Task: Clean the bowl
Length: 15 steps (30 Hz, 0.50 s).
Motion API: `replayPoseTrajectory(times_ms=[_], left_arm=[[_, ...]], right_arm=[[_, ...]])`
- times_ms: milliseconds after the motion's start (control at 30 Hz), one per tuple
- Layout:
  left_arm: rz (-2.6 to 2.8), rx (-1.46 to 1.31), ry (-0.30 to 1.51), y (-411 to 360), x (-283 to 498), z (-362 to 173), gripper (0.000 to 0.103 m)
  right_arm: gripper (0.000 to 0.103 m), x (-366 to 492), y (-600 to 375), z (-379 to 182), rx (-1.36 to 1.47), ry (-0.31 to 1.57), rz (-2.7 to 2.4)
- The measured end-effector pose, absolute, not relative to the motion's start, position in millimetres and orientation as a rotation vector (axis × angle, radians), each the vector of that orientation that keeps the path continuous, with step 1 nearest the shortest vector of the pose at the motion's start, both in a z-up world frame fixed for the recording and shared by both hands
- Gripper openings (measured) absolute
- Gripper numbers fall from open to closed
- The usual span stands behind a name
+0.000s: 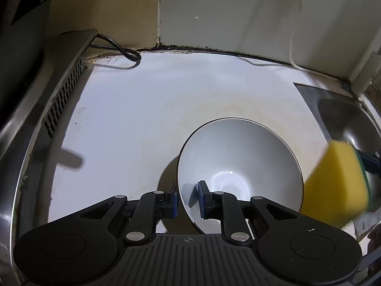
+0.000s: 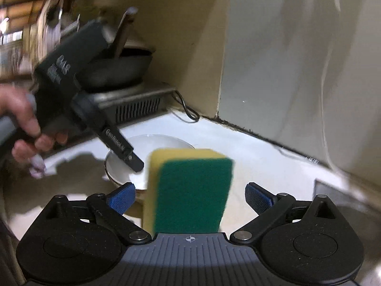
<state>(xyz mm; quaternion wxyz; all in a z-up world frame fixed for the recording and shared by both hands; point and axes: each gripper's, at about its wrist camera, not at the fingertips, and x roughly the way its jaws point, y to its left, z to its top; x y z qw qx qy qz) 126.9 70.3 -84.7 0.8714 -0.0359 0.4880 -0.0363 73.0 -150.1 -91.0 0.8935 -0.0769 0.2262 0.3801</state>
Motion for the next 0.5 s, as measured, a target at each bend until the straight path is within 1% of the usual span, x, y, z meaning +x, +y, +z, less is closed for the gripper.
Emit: replayPoseTrajectory(times_ms=[167, 233, 300, 500], left_arm=[[-0.082, -0.072, 1.023, 71, 128, -85, 0.02], [-0.085, -0.063, 1.023, 71, 128, -85, 0.021], [-0.087, -0.053, 1.027, 70, 129, -86, 0.021], [-0.087, -0.045, 1.035, 68, 129, -87, 0.022]], right_arm=[[0.098, 94, -167, -101, -0.009, 0.513, 0.851], [0.086, 96, -167, -102, -0.01, 0.535, 0.855], [0.085, 93, -163, -99, -0.038, 0.559, 0.86], [0.086, 103, -194, -109, 0.307, 0.731, 0.823]])
